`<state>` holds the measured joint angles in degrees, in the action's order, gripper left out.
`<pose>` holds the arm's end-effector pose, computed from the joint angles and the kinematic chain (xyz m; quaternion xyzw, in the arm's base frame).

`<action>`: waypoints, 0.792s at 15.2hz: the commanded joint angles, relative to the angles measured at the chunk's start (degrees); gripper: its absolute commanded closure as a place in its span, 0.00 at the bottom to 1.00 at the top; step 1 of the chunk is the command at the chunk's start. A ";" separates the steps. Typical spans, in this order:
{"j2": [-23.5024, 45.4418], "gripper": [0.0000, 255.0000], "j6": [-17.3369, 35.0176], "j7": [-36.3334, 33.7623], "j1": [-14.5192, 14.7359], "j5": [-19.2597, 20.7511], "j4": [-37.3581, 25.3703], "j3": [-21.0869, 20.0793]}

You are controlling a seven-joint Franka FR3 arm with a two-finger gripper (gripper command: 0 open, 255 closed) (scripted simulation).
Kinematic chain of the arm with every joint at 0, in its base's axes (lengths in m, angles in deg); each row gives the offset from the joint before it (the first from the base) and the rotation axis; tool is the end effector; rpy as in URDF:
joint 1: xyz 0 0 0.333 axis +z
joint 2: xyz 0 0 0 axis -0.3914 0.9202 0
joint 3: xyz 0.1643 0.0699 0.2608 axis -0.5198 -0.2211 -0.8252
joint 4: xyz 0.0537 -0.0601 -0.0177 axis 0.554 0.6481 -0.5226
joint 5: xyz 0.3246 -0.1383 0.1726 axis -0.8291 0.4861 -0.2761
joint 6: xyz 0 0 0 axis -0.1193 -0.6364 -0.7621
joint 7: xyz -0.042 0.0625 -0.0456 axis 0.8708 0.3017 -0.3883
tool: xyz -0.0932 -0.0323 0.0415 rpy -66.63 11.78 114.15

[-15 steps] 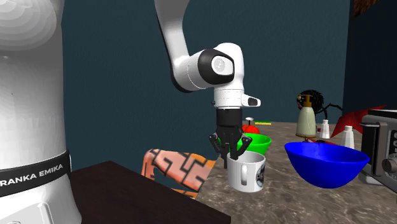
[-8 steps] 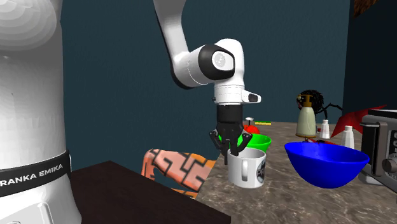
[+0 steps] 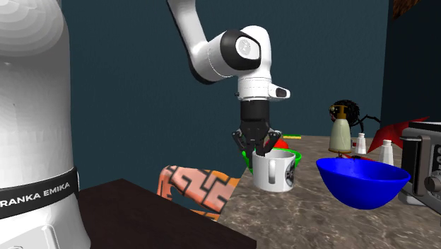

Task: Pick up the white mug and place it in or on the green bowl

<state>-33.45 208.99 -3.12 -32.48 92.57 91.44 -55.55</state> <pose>0.4105 -0.1606 0.2514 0.9989 0.0243 -0.0284 0.0269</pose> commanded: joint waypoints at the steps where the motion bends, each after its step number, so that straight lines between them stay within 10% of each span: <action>1: -1.59 1.00 -1.94 -0.12 0.03 0.25 -0.34 -0.01; 12: -9.32 1.00 -11.69 -0.37 0.00 1.10 -2.40 -0.31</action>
<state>-42.12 198.29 -3.42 -32.51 93.64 89.33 -55.78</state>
